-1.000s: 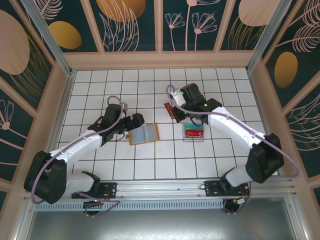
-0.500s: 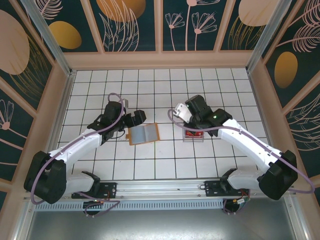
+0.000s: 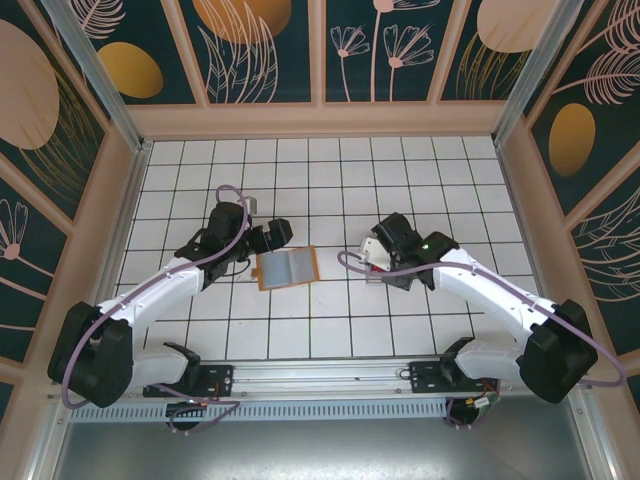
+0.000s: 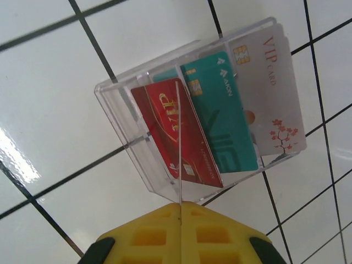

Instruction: Take the credit cards out of the card holder

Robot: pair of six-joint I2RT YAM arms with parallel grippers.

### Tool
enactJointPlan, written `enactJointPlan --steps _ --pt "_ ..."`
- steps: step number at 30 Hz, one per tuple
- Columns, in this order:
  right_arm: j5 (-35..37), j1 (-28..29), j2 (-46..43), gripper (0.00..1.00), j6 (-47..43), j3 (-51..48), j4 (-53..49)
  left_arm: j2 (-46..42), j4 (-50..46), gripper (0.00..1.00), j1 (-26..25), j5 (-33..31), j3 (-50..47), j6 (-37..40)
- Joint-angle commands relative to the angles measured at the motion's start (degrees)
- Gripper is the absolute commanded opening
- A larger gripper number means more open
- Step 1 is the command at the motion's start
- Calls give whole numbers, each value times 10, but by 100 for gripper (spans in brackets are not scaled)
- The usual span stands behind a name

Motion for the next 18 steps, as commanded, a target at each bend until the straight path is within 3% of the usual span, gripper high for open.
enactJointPlan --steps 1,8,18 --pt "29 7 -1 0 -33 -19 7 8 9 99 3 -12 8 13" --pt "60 18 8 0 -69 -20 31 8 6 99 3 -18 7 13" --pt "37 28 23 0 -81 -30 52 9 8 99 3 -18 1 11"
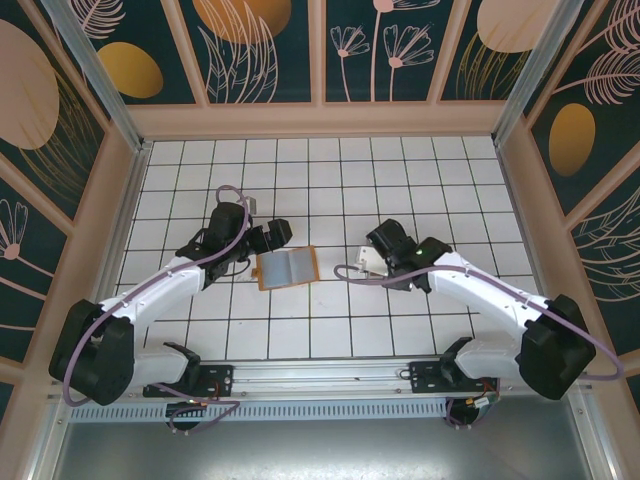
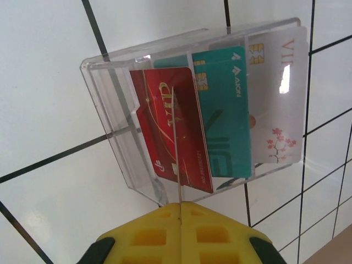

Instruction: Take the credit cards out of the card holder

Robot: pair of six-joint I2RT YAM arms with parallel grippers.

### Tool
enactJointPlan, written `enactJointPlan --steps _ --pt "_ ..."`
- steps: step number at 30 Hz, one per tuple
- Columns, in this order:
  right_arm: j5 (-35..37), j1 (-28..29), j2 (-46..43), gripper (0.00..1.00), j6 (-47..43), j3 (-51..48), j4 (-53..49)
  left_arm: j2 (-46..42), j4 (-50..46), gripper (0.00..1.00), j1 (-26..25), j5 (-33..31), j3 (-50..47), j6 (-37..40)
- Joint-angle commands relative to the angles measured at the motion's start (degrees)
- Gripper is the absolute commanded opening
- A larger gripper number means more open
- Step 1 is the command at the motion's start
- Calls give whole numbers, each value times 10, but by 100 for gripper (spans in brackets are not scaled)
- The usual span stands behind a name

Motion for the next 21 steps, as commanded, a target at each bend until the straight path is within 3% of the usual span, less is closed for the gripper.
enactJointPlan --steps 1,5,6,9,11,21 --pt "-5 6 13 0 -11 -11 12 2 8 99 3 -6 1 11" --pt "1 6 21 2 -2 -17 28 1 8 98 4 -6 -3 11" --pt "8 7 25 13 4 -18 36 0 8 98 3 -7 -4 12" --pt "33 8 34 18 17 -25 56 -1 8 99 3 -7 -5 10" --pt "55 7 40 30 23 -31 76 -2 8 98 3 -7 -6 11" --pt "58 -11 53 32 96 0 100 -4 5 99 4 -7 -7 10"
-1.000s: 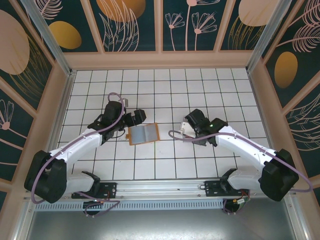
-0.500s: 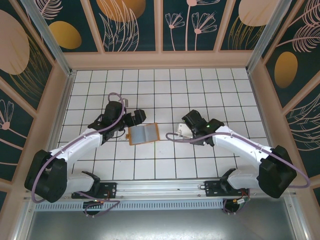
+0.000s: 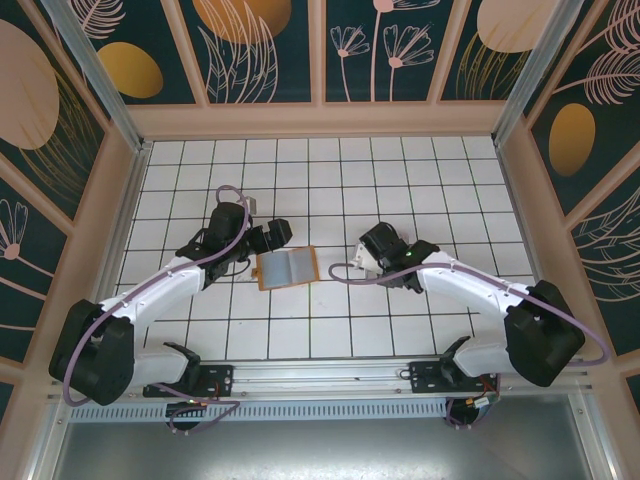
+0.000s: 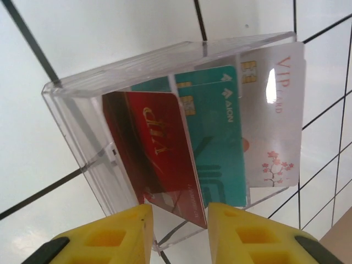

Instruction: Take the credit cards out of the card holder

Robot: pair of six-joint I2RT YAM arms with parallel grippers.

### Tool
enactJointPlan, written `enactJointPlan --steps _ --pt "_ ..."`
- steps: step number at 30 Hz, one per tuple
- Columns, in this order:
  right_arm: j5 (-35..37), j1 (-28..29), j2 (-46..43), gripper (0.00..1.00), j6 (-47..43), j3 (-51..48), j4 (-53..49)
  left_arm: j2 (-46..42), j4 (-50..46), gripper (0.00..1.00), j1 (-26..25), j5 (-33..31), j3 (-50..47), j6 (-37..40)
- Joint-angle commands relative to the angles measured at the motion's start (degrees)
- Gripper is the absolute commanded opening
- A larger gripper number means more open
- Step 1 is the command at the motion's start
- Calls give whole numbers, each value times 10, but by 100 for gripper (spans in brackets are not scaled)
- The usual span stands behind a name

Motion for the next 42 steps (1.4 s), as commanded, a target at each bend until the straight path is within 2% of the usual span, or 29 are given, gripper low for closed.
enactJointPlan --steps 1,7,10,14,19,35,42 --pt "3 -13 7 32 42 23 10 -4 5 98 3 -6 -6 10" --pt "-91 -12 -12 35 53 45 -41 -11 0 99 3 -4 -8 11" --pt "-112 -12 -5 39 57 43 -60 -15 1 98 3 -4 -12 9" --pt "-104 -10 7 44 71 44 -55 -19 1 98 3 -2 -16 7" --pt "-60 -10 28 47 72 39 -39 -28 1 99 3 -5 -25 4" --pt "79 -31 77 49 105 54 27 -43 3 98 4 -9 -34 2" --pt "72 -33 81 47 139 83 19 -45 -1 99 3 -9 -33 3"
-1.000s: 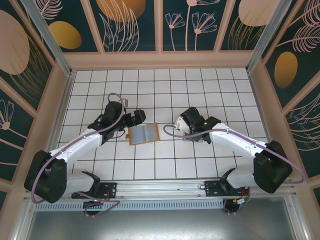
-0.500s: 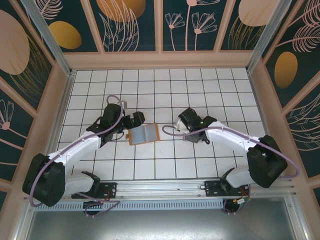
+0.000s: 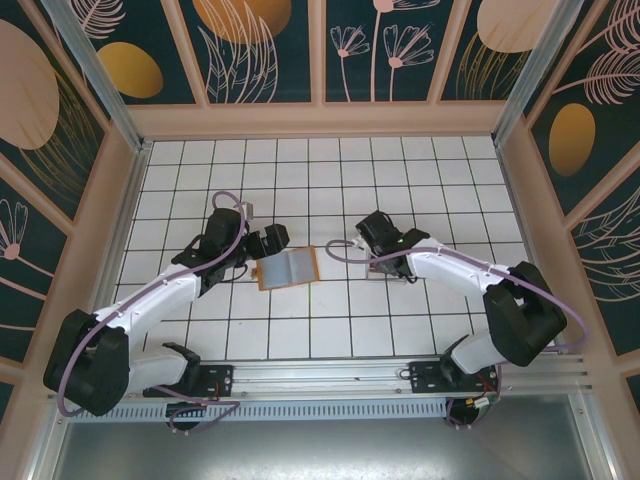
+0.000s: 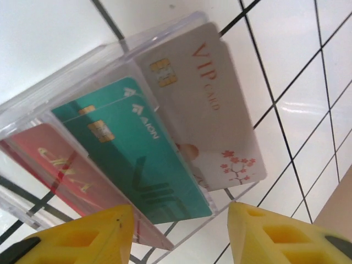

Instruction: Take the credit cards out of the card holder

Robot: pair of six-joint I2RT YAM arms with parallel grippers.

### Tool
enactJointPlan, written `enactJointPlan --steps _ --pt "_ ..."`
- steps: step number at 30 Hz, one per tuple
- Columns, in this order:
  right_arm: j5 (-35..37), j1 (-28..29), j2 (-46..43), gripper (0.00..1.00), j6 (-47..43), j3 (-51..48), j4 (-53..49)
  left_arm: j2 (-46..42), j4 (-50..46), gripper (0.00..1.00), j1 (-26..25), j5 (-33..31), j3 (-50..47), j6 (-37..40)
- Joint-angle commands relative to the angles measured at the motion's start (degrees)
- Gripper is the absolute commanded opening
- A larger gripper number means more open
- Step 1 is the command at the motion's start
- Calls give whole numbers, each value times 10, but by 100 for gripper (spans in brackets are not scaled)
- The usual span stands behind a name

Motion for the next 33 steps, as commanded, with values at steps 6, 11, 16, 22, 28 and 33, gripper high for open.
enactJointPlan --steps 6,11,16,22,28,33 --pt "-75 -7 -22 39 106 72 -8 -11 -11 99 4 -12 -1 0" --pt "-178 -4 -30 35 209 95 23 -11 -24 99 3 -18 -2 -6" --pt "-278 3 6 32 330 126 51 -9 -41 96 4 -15 -4 -13" --pt "-362 15 84 21 469 144 89 -9 -52 90 3 -6 -19 -23" --pt "-401 42 154 8 531 134 151 -8 -51 81 3 7 -41 -31" --pt "-410 53 209 2 552 142 170 -4 -41 79 4 18 -54 -38"
